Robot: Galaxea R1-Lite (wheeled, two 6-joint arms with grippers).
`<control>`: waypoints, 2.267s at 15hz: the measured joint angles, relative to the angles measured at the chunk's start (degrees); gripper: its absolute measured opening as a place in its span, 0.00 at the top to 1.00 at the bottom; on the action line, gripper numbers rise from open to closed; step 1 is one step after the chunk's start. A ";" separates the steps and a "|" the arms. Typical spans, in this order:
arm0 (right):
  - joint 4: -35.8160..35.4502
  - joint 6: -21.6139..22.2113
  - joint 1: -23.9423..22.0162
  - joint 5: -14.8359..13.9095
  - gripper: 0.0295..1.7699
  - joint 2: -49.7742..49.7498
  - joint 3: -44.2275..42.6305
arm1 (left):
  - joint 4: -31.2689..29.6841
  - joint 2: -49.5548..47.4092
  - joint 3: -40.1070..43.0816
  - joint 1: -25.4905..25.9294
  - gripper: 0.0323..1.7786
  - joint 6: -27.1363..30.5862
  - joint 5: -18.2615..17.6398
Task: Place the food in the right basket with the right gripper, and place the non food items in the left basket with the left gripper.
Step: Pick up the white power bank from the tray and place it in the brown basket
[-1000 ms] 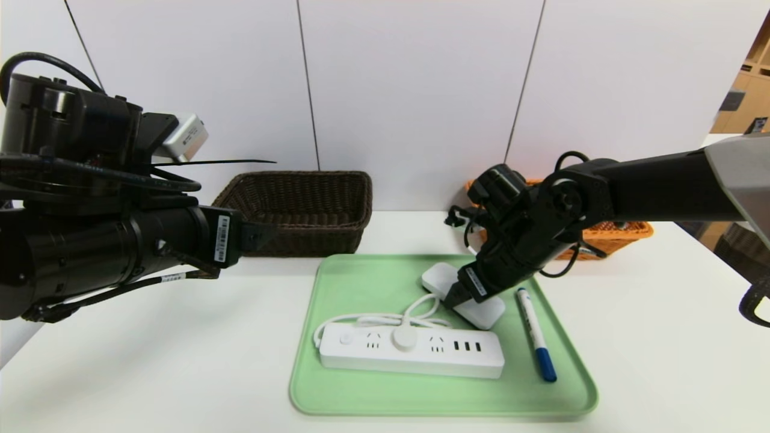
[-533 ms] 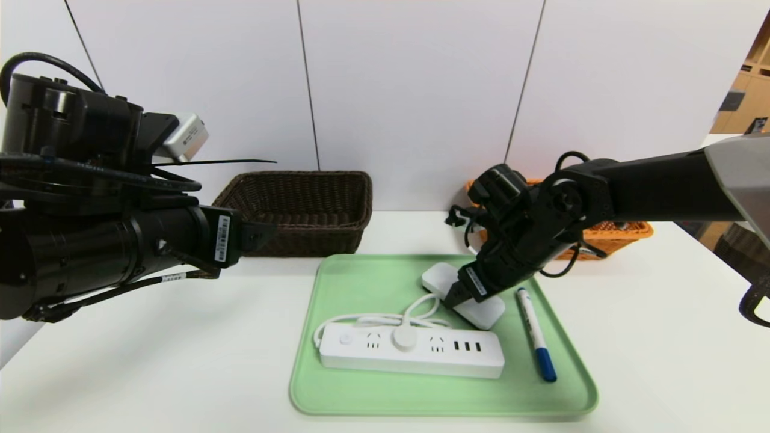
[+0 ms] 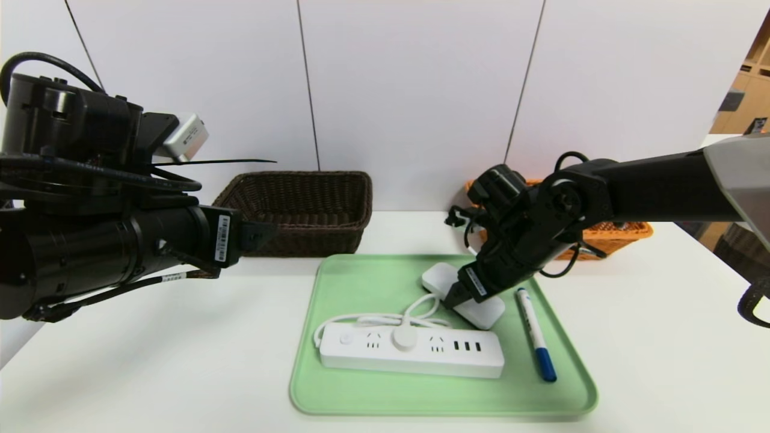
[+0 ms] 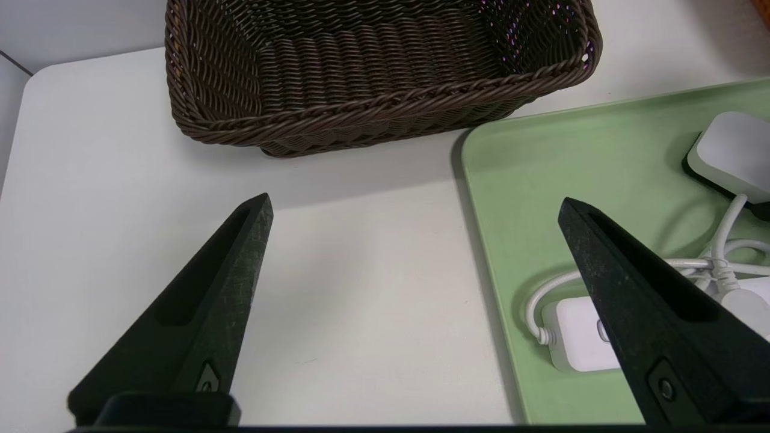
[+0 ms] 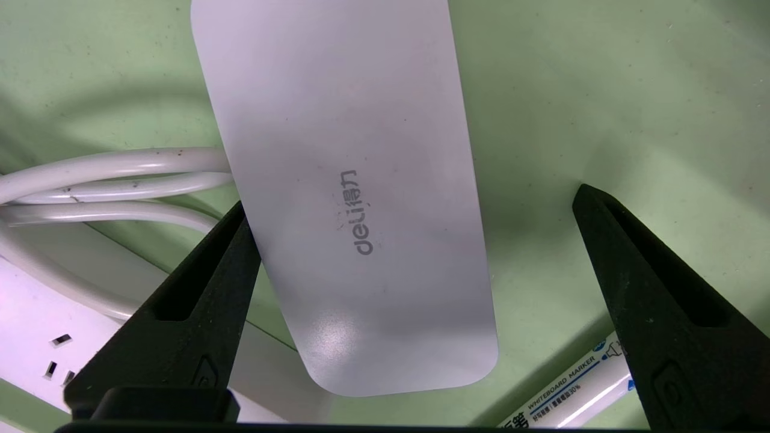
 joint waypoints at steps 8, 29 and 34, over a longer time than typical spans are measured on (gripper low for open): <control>0.05 -0.66 0.50 -0.44 0.04 0.88 0.07 | 0.00 0.00 -0.06 0.11 0.05 0.00 0.00; -0.28 -0.59 0.91 -0.27 0.32 2.78 0.02 | 0.00 0.50 -0.06 0.20 0.05 -0.06 -0.35; -0.22 -0.45 0.91 0.05 0.43 2.85 0.07 | 0.00 0.61 -0.09 0.20 0.05 -0.06 -0.33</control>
